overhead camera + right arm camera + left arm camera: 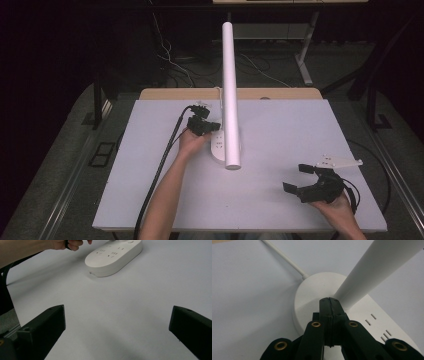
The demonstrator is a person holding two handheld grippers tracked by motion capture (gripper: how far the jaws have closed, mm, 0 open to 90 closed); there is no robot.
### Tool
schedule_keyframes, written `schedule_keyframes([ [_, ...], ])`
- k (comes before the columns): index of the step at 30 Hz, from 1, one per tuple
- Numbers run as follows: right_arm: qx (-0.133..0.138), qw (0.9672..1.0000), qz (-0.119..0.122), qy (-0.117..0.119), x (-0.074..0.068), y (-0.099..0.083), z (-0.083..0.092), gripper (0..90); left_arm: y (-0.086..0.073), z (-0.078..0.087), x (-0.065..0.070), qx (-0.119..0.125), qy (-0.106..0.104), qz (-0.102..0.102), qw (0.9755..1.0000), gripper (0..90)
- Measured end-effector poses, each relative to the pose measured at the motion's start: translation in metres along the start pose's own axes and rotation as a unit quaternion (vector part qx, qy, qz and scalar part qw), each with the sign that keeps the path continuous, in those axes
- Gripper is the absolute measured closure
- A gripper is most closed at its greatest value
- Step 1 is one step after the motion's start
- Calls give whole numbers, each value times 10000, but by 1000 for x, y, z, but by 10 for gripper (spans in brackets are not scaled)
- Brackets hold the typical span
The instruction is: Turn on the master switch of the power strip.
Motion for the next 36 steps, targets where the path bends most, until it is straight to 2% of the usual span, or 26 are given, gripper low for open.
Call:
schedule_keyframes([
  [2,9,10000,13,-11,0,0,1,1,0,0,0,13,-29,30,10000,900],
  [3,9,10000,13,-11,0,0,1,1,1,-2,1,78,-46,154,9998,900],
  [5,23,10000,10,-23,0,0,2,1,0,-1,0,30,-68,112,9999,900],
  [8,35,10000,0,-23,1,0,2,1,-1,-2,-1,-8,-135,258,9996,900],
  [9,28,10000,1,-20,1,0,2,1,0,-3,1,47,-149,414,9990,900],
  [10,28,10000,14,-22,0,0,2,1,0,-3,1,51,-146,406,9991,900],
  [12,25,10000,25,-17,0,0,2,1,-2,-2,-1,-41,-167,207,9996,900],
  [13,21,10000,38,-20,-1,0,2,1,-1,-3,0,17,-164,325,9993,900],
  [14,21,10000,38,-20,-1,0,2,1,-1,-4,0,17,-169,323,9993,900],
  [18,22,10000,91,-26,-1,0,2,1,-1,-4,0,53,-151,236,9996,900],
  [19,21,10000,92,-25,-1,0,2,1,-3,-3,-1,18,-150,125,9998,900],
  [20,22,10000,92,-23,-1,0,2,1,-3,-3,-1,54,-145,102,9998,900],
  [21,17,10000,83,-25,-1,0,2,1,-2,-4,0,129,-166,195,9996,900],
  [25,29,10000,58,-15,-1,1,3,1,-2,-5,0,148,-165,226,9995,900],
  [26,29,10000,61,-16,-1,1,3,1,-2,-4,-1,114,-165,183,9996,900],
  [29,39,10000,64,-17,-1,1,3,1,-1,-6,1,114,-80,240,9996,900],
  [32,53,9999,82,-24,-1,1,3,1,-1,-6,0,27,36,92,9999,900],
  [33,53,10000,79,-23,-1,1,4,1,0,-6,1,56,-12,208,9998,900],
  [34,58,9999,83,-25,-1,1,4,1,-1,-6,-1,44,-46,201,9998,900],
  [35,58,9999,83,-25,-1,1,4,1,1,-7,1,153,-46,365,9992,900],
  [36,51,10000,68,-20,-1,1,4,1,-1,-6,0,59,-40,198,9998,900],
])
Point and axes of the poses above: each handheld gripper's, and its own axes: z roughly backward along the jaws, y roughly out of its top, x roughly to its right, the point moved 10 cm from there along -z, roughly forward along the jaws, and after that the axes turned 10 degrees about y, right-handed, at the moved point
